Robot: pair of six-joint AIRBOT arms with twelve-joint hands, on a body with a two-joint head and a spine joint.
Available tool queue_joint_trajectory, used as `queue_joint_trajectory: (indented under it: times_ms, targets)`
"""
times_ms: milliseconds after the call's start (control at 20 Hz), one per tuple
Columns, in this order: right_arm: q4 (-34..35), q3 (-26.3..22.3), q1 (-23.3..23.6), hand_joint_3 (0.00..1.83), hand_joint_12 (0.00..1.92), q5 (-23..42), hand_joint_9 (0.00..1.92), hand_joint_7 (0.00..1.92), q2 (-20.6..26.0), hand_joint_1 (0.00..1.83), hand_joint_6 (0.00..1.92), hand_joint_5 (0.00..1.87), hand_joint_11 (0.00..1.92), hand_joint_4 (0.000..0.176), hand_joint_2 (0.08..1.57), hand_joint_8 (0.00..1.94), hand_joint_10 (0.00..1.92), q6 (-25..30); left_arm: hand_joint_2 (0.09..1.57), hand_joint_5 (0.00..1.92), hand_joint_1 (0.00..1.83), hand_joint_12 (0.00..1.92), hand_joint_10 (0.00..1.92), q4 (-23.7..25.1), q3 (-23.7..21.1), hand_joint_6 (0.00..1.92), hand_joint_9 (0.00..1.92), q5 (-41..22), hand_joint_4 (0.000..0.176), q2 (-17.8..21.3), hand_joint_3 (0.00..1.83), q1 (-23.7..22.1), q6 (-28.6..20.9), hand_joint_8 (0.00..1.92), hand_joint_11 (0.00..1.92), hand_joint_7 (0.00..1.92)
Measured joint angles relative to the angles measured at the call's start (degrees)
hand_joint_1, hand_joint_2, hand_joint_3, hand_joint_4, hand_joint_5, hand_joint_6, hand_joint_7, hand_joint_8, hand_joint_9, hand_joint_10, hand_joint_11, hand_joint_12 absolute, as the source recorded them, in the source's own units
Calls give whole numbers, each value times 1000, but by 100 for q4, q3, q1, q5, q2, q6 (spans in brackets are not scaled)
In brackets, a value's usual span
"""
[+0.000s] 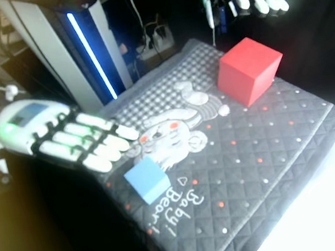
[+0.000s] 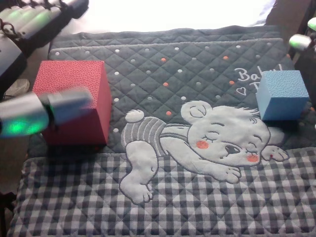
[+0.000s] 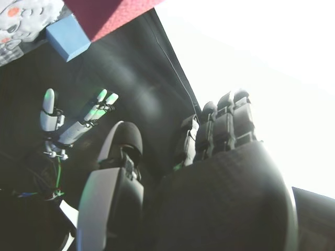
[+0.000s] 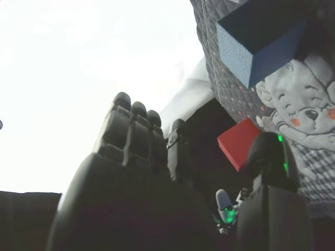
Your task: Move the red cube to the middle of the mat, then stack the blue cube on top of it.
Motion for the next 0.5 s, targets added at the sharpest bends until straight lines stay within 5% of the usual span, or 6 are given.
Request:
queue_joint_trajectory:
  times_ms: [200,300,350,400,450,500]
  targets:
    - [-2,0,0,15,0,11,0,0,0,668,0,0,0,25,1068,0,0,33,971,0,461,0,0,-31,2,0,0,15,170,-4,0,0,2,0,0,0]
    - [0,0,0,17,0,11,0,0,0,650,0,0,0,51,1082,0,0,83,946,0,569,0,0,-114,20,0,0,101,162,-52,0,0,-2,0,0,0]
    - [-2,0,0,18,0,11,0,0,0,661,0,0,0,42,1088,0,0,118,968,0,533,0,0,-170,72,0,0,192,121,-111,0,-4,-22,0,0,0]
    - [-4,0,-2,19,0,11,0,0,0,663,0,0,0,35,1091,0,0,146,980,0,530,0,0,-267,153,0,0,361,113,-201,6,-46,-31,0,0,0]
    - [-4,0,0,17,0,11,0,0,0,671,0,0,0,58,1091,0,0,166,979,0,507,0,0,-376,225,0,0,551,163,-284,5,-105,-42,0,0,0]
    - [-4,0,0,17,0,11,0,0,0,666,0,0,0,64,1095,0,0,170,950,0,564,0,0,-503,352,0,0,820,157,-378,0,-201,-48,0,0,0]
